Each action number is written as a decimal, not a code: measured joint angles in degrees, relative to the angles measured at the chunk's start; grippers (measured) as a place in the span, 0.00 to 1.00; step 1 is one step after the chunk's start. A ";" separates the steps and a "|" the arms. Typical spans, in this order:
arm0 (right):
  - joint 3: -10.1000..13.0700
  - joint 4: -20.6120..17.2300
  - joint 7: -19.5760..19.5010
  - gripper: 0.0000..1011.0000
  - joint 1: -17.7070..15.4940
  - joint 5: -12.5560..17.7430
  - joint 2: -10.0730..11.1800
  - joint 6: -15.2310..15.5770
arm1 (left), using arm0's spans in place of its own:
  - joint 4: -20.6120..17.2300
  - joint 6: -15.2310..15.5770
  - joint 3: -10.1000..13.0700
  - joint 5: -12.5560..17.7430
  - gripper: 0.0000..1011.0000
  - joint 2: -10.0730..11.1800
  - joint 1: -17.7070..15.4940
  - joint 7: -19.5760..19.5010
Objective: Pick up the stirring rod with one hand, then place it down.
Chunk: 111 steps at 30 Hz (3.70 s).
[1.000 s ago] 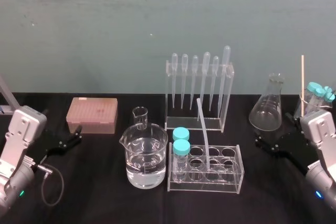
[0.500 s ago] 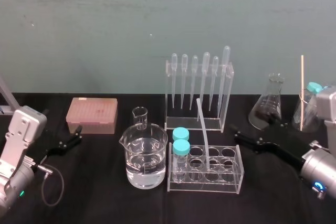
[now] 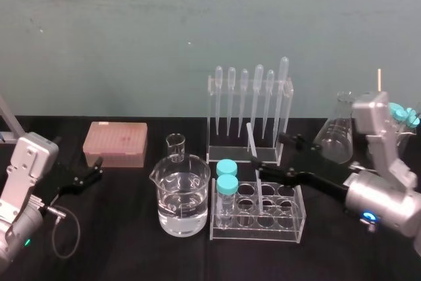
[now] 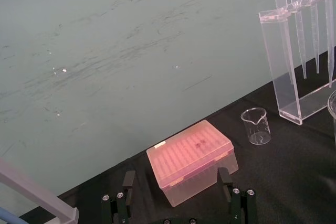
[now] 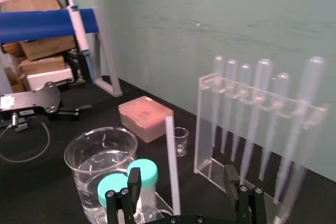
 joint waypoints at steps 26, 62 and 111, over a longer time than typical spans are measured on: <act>-3.13 7.73 1.92 0.95 6.25 -3.81 -5.62 -0.43 | 0.00 0.00 0.00 0.00 0.99 0.00 0.00 0.00; -2.60 7.13 2.08 0.07 5.51 -3.86 -5.47 -1.79 | 0.00 0.00 0.00 0.00 0.99 0.00 0.00 0.00; 6.51 -9.83 0.09 0.07 0.67 1.60 -0.68 -3.91 | 0.00 0.00 0.00 0.00 0.99 0.00 0.00 0.00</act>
